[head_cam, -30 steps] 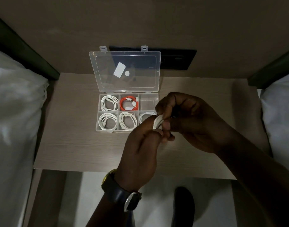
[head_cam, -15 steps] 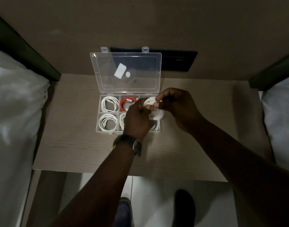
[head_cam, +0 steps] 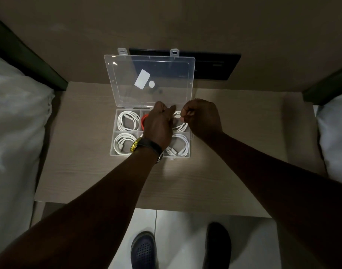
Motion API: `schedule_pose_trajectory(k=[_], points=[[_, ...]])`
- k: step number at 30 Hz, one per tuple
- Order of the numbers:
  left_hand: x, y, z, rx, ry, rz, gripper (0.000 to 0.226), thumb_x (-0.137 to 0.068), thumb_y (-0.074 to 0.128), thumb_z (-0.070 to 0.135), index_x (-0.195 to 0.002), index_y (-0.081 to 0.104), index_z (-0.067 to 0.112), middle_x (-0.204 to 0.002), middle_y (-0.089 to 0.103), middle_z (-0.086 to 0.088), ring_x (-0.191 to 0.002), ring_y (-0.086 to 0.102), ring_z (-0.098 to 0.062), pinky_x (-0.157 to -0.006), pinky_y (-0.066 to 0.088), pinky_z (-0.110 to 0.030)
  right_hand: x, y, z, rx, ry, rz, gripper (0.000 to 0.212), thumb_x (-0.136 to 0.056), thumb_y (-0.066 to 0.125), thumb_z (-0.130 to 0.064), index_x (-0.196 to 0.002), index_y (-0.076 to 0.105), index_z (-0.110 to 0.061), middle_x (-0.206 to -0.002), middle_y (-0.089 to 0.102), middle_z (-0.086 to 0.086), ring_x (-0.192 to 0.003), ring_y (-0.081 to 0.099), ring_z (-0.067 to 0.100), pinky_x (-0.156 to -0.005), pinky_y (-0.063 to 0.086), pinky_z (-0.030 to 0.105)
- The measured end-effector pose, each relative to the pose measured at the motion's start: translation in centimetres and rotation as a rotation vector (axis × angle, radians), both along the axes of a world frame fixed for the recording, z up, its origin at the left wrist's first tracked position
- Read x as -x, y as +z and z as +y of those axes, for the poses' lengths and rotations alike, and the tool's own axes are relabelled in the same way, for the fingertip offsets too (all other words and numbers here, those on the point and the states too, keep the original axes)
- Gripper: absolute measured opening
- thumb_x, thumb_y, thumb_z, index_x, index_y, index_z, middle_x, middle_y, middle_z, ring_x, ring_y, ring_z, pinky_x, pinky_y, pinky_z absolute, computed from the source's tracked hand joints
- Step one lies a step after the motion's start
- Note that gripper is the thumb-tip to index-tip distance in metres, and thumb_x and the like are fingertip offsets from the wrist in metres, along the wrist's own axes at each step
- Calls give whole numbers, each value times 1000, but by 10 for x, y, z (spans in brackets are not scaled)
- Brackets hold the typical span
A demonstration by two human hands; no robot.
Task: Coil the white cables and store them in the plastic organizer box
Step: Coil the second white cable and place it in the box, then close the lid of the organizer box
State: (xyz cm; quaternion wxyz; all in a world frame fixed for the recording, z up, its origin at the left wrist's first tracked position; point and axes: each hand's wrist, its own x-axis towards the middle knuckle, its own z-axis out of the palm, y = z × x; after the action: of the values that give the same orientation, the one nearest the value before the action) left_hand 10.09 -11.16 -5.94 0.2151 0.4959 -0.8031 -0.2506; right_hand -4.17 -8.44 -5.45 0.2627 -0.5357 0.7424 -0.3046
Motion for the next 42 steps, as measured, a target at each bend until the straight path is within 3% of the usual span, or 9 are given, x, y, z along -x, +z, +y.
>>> schedule_pose_trajectory(k=[4,7,10,14,19,25,30,39,42], points=[[-7,-6,7,48,-38,14,34,-84,59,-3,-117,66,3,-98,66,-16,-86,62,-23,-77,47,-28,2,-1,1,-57,109,173,17,-76,69,-2,-73,70,-19,-86,70,1,-82,63,16,-75,47,27],[-9,-7,9,-8,35,160,12,-90,58,10,-100,62,5,-89,64,-4,-78,64,-5,-67,51,-29,-1,0,-4,-78,233,348,14,-77,64,-3,-80,66,-17,-86,69,5,-85,62,24,-70,37,25],[-12,-15,12,175,-129,-187,28,-89,51,24,-111,62,10,-117,57,-12,-94,54,-27,-79,45,-40,-1,2,-5,-62,294,443,23,-79,65,-7,-98,56,-15,-85,69,8,-86,59,32,-65,39,31],[-10,-14,11,109,-160,-443,39,-88,41,36,-117,57,15,-130,50,-8,-100,48,-33,-85,40,-44,3,3,0,-33,360,592,14,-90,56,-16,-82,67,-13,-95,60,8,-96,50,33,-67,43,37],[-3,-10,15,66,-125,-507,41,-89,39,36,-118,58,15,-132,50,-8,-103,47,-34,-87,42,-44,7,-3,20,-67,368,481,18,-90,65,-27,-100,73,-14,-106,56,8,-98,50,31,-83,43,36],[-4,-9,11,76,-155,-468,38,-89,43,34,-113,65,17,-121,64,-7,-103,51,-36,-87,41,-46,4,-6,29,-135,140,292,11,-78,73,-20,-88,69,-24,-95,63,4,-88,61,26,-74,44,29],[-3,-10,21,108,-140,-529,42,-93,34,36,-120,61,17,-125,61,-3,-106,48,-34,-88,40,-47,-2,-8,11,-303,54,196,25,-73,71,-20,-69,47,-27,-80,61,-8,-80,61,21,-66,38,28],[-13,-12,20,91,-278,-582,62,-93,11,40,-139,43,15,-144,50,-5,-124,47,-29,-99,35,-45,1,-7,19,-206,93,107,20,-78,73,-23,-75,54,-23,-72,62,-4,-72,59,18,-63,37,27],[-20,-12,21,99,-250,-432,53,-94,27,34,-136,49,11,-143,52,-9,-122,49,-33,-100,36,-45,0,-7,25,-132,92,120,17,-82,71,-23,-80,54,-21,-72,62,-2,-70,58,18,-63,40,28]])
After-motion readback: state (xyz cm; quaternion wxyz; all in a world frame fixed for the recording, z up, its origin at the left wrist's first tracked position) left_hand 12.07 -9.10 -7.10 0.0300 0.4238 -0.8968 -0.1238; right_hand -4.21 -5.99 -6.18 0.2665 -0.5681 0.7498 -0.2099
